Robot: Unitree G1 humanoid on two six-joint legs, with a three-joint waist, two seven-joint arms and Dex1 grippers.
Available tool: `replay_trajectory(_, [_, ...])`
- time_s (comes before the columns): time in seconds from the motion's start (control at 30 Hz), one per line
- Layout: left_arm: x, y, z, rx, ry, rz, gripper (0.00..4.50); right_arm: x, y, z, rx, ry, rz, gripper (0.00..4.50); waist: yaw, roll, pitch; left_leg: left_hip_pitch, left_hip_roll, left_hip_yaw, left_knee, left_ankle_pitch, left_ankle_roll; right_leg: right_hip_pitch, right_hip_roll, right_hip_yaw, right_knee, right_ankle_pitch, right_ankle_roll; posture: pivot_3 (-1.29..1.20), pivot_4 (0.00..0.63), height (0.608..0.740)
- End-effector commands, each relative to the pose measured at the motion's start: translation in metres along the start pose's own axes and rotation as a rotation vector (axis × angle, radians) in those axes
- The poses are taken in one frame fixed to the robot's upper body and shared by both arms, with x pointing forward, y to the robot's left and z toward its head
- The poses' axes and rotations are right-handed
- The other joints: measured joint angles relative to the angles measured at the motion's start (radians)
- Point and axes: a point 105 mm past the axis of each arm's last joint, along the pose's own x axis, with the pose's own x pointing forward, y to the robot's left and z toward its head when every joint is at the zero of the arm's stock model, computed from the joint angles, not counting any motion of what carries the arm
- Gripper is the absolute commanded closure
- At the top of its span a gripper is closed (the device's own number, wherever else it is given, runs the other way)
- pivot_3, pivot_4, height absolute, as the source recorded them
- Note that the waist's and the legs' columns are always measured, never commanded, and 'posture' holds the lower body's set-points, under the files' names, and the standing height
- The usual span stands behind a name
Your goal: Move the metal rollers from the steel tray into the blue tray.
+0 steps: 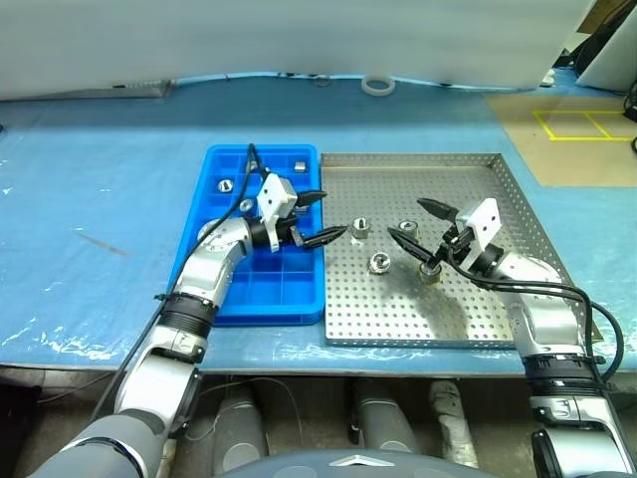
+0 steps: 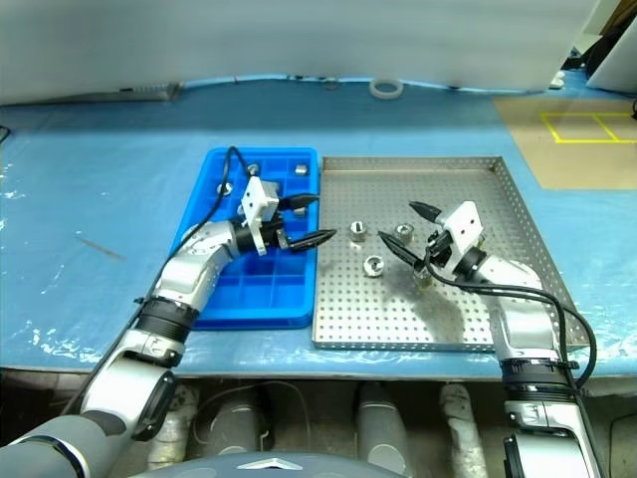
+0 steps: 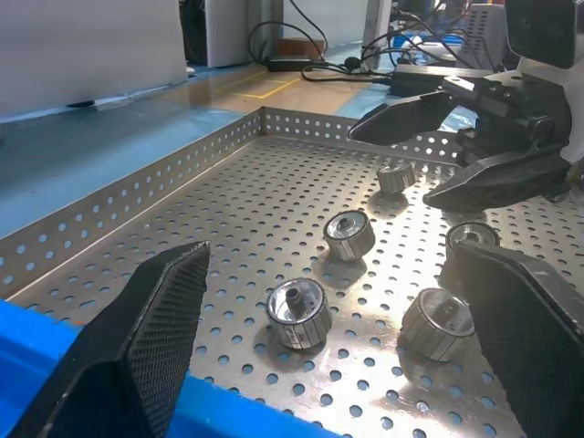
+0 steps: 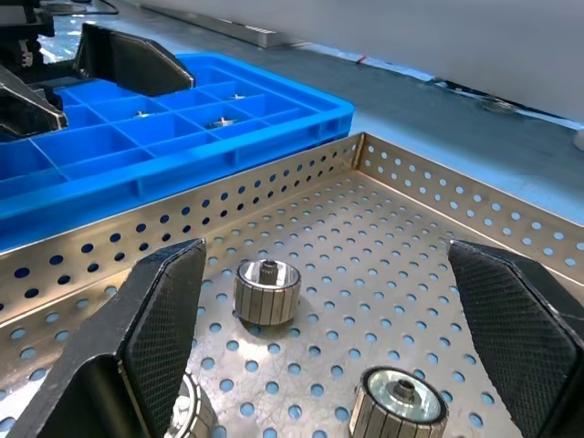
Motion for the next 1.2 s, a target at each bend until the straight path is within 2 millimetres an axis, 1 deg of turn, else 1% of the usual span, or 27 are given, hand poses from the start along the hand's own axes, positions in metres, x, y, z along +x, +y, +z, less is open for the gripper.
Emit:
replay_trajectory(0.03, [0.012,0.004,0.008,0.062,0.002,-0.021,0.0,-0.008,-0.005,0.016,-0.035,-0.037,-0.028,0.05,-0.002,0.0,0.0,0.0,0.0,0.0,0.0,0.0,0.0,0.0,0.0,0.0,0.0,0.0,0.0,-0.44,0.15,0.74])
replay_trajectory(0.13, [0.026,0.012,0.01,0.079,0.03,-0.02,0.0,-0.015,-0.007,0.014,-0.035,-0.018,-0.06,0.05,-0.002,0.0,0.0,-0.001,0.0,0.0,0.0,0.0,0.0,0.0,0.0,0.0,-0.001,0.0,0.0,-0.49,0.15,0.74])
replay_trajectory(0.3, [0.054,0.025,0.012,0.134,0.155,-0.051,0.0,-0.025,-0.01,0.012,-0.07,0.006,-0.127,0.05,-0.01,0.0,0.0,-0.003,-0.001,0.0,0.002,-0.001,0.002,0.0,0.0,0.001,-0.002,0.0,0.001,-0.54,0.15,0.74])
replay_trajectory(0.37, [0.06,0.026,0.012,0.145,0.19,-0.062,0.0,-0.028,-0.012,0.012,-0.072,0.001,-0.159,0.05,-0.024,0.0,0.0,-0.003,-0.002,0.0,0.002,-0.002,0.003,0.0,-0.001,0.001,-0.003,0.0,0.001,-0.56,0.15,0.74])
replay_trajectory(0.47, [0.074,0.025,0.007,0.136,0.292,-0.079,0.0,-0.034,-0.01,0.015,-0.061,-0.004,-0.183,0.05,-0.038,0.0,0.0,-0.004,-0.002,0.0,0.002,-0.003,0.005,0.0,0.0,0.001,-0.005,-0.001,0.003,-0.59,0.15,0.74])
replay_trajectory(0.5, [0.075,0.024,0.003,0.122,0.325,-0.084,0.0,-0.035,-0.01,0.015,-0.062,-0.002,-0.189,0.05,-0.044,0.0,0.0,-0.005,-0.002,0.0,0.002,-0.004,0.006,0.0,0.0,0.001,-0.005,-0.001,0.003,-0.6,0.15,0.74])
replay_trajectory(0.63, [0.076,0.022,-0.01,0.182,0.447,-0.111,0.0,-0.038,-0.009,0.014,-0.061,0.006,-0.204,0.05,-0.069,0.0,0.0,-0.006,-0.002,0.0,0.004,-0.006,0.008,0.001,-0.001,0.001,-0.01,0.001,0.006,-0.62,0.15,0.74])
replay_trajectory(0.73, [0.074,0.022,-0.016,0.209,0.507,-0.12,0.0,-0.039,-0.007,0.012,-0.061,0.012,-0.211,0.05,-0.082,0.0,0.0,-0.009,-0.002,0.0,0.005,-0.007,0.011,0.002,-0.001,0.0,-0.014,0.002,0.007,-0.62,0.15,0.74])
replay_trajectory(0.87, [0.071,0.023,-0.03,0.274,0.601,-0.109,0.0,-0.037,-0.004,0.01,-0.056,0.012,-0.213,0.05,-0.099,0.0,0.0,-0.011,-0.002,0.0,0.009,-0.01,0.016,0.003,-0.003,0.0,-0.015,0.002,0.007,-0.62,0.15,0.74])
replay_trajectory(0.93, [0.072,0.023,-0.031,0.297,0.617,-0.108,0.0,-0.036,-0.004,0.01,-0.063,0.012,-0.214,0.05,-0.104,0.0,0.0,-0.011,-0.003,0.0,0.012,-0.011,0.017,0.004,-0.004,-0.001,-0.015,0.002,0.007,-0.62,0.15,0.74])
replay_trajectory(1.07, [0.077,0.021,-0.028,0.318,0.618,-0.114,0.85,-0.034,-0.006,0.012,-0.063,0.005,-0.216,0.0,-0.107,0.0,0.0,-0.012,-0.004,0.0,0.013,-0.012,0.016,0.004,-0.005,-0.001,-0.016,0.002,0.007,-0.61,0.15,0.74])
replay_trajectory(1.1, [0.078,0.021,-0.027,0.324,0.614,-0.117,1.25,-0.034,-0.006,0.011,-0.068,0.007,-0.216,0.0,-0.108,0.0,0.0,-0.012,-0.004,0.0,0.013,-0.012,0.016,0.004,-0.006,-0.001,-0.016,0.002,0.007,-0.6,0.15,0.74])
replay_trajectory(1.2, [0.082,0.021,-0.02,0.274,0.554,-0.096,2.23,-0.031,-0.007,0.012,-0.069,-0.001,-0.213,0.0,-0.108,0.0,0.0,-0.011,-0.004,0.0,0.013,-0.012,0.017,0.004,-0.006,-0.001,-0.016,0.002,0.007,-0.6,0.15,0.74])
